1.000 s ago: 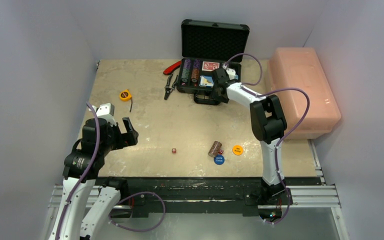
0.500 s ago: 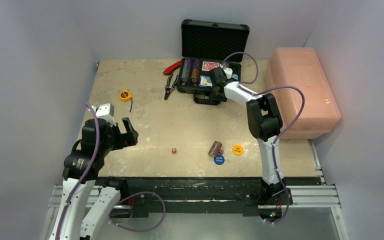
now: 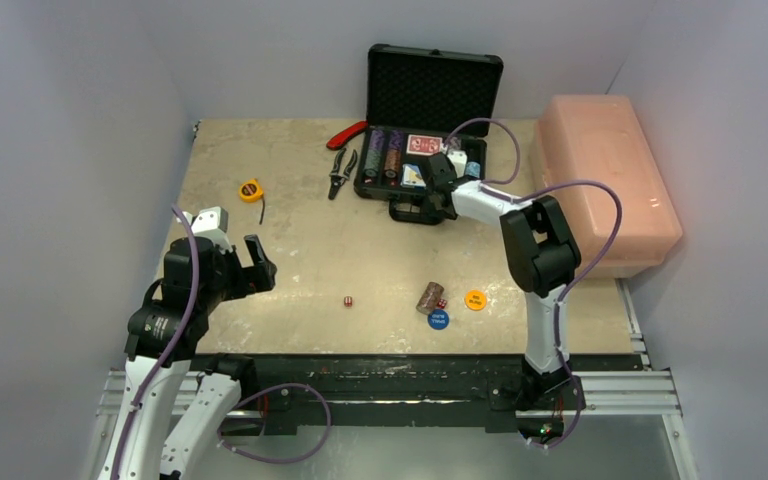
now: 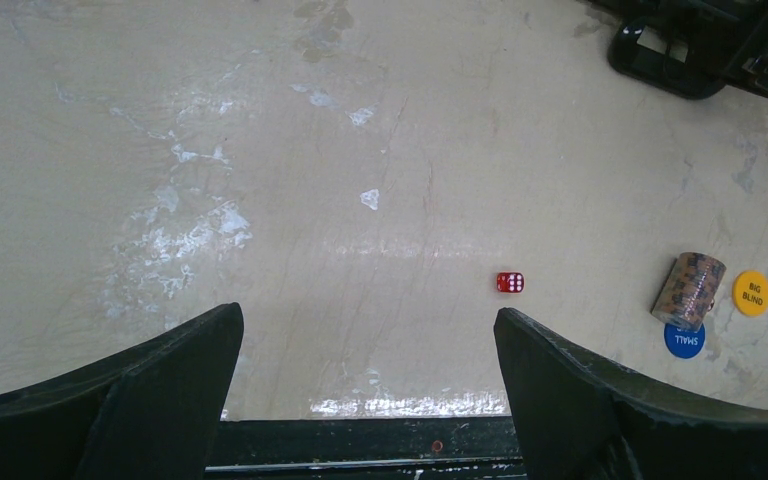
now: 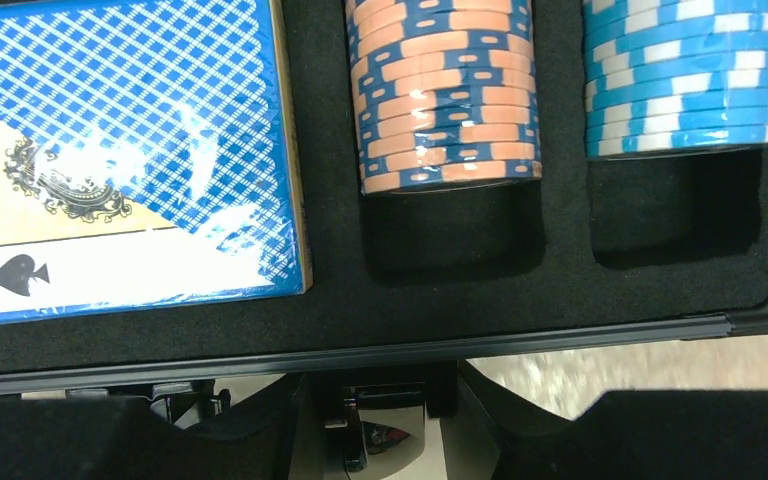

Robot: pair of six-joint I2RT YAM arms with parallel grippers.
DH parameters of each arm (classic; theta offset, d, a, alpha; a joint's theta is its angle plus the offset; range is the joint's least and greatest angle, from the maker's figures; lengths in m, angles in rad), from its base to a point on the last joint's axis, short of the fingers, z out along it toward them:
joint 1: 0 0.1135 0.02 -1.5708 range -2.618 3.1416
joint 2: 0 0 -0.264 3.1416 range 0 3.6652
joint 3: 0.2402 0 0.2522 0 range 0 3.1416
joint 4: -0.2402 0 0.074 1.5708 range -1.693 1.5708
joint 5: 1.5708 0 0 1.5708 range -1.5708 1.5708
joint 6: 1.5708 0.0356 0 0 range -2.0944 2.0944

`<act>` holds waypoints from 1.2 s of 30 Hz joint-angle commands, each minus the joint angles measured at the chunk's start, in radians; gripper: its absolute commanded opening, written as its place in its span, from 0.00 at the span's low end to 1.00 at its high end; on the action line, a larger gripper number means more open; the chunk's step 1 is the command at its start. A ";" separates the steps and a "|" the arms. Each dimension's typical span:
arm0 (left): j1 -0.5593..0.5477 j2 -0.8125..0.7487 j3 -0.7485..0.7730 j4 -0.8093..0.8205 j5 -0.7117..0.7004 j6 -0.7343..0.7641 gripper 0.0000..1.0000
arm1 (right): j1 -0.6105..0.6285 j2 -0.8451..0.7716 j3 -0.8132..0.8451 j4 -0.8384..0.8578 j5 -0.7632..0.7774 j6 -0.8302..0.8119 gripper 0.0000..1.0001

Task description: Pack up texas hold em set

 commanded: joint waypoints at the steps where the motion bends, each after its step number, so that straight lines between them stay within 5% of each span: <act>1: 0.008 -0.007 -0.005 0.029 -0.002 -0.014 0.97 | 0.060 -0.106 -0.119 -0.141 0.008 0.011 0.00; 17: 0.008 -0.004 -0.004 0.028 -0.003 -0.016 0.97 | 0.184 -0.258 -0.302 -0.205 -0.035 0.139 0.02; 20: 0.008 -0.002 -0.005 0.028 -0.004 -0.016 0.97 | 0.188 -0.281 -0.300 -0.232 -0.043 0.153 0.36; 25: 0.008 -0.001 -0.005 0.029 -0.003 -0.016 0.97 | 0.190 -0.335 -0.275 -0.277 -0.034 0.173 0.74; 36: 0.007 -0.015 0.014 0.000 -0.003 -0.001 0.97 | 0.197 -0.467 -0.224 -0.424 -0.078 0.262 0.92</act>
